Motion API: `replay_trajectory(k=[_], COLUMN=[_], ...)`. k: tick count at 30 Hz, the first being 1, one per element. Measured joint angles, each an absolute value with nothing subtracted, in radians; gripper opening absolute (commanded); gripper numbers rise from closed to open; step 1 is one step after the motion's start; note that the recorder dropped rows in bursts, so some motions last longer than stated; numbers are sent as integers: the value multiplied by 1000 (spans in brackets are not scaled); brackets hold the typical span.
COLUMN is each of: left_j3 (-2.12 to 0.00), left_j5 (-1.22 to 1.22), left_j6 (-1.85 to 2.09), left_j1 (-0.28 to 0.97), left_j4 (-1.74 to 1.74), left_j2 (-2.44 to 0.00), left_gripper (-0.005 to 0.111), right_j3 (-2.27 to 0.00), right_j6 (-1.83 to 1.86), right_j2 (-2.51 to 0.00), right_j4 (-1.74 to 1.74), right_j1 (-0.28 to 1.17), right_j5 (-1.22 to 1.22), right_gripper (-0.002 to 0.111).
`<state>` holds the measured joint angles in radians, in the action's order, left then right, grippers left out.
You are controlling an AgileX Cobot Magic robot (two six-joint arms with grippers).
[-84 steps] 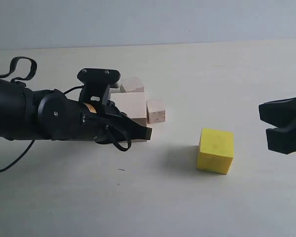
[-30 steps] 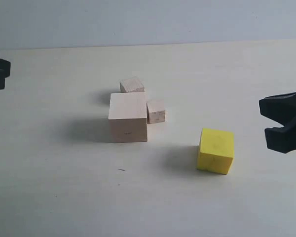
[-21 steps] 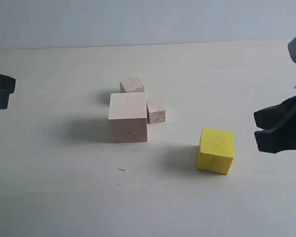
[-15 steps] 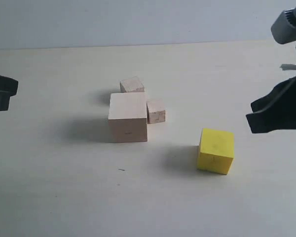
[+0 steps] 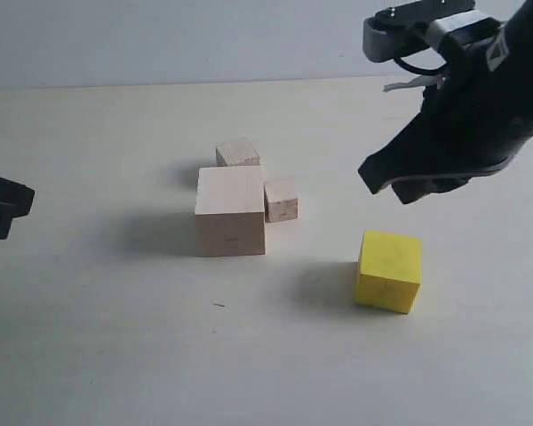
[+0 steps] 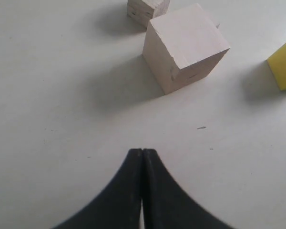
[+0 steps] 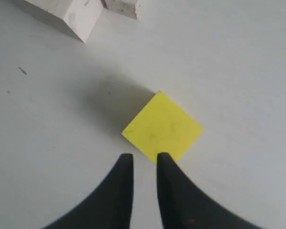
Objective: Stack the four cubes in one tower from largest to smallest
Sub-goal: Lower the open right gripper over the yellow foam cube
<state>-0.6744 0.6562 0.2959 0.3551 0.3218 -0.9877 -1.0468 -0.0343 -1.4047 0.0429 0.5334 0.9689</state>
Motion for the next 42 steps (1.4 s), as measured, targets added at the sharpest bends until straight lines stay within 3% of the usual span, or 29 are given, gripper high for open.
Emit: replay_trajectory(k=[3,6,22,42], left_j3=[-674,-674,-674,-674], left_j5=[656,656,659,679], left_j6=[292,288,288,288], left_j1=[355,355,355,355], left_j4=[322,322,331,361], left_j2=[-988,-988,-988,-988], left_gripper=[0,0,0,0], right_j3=[-1058,-1060,-1060,-1060], right_j6=[-121,-238,-655,-728], right_j2=[-1447,-1484,-1623,-1738], right_j4=[69,70,-13,-28], right_j1=[533,533,533,533], right_j5=[976,974,952,867], right_gripper=[64,73,73,78])
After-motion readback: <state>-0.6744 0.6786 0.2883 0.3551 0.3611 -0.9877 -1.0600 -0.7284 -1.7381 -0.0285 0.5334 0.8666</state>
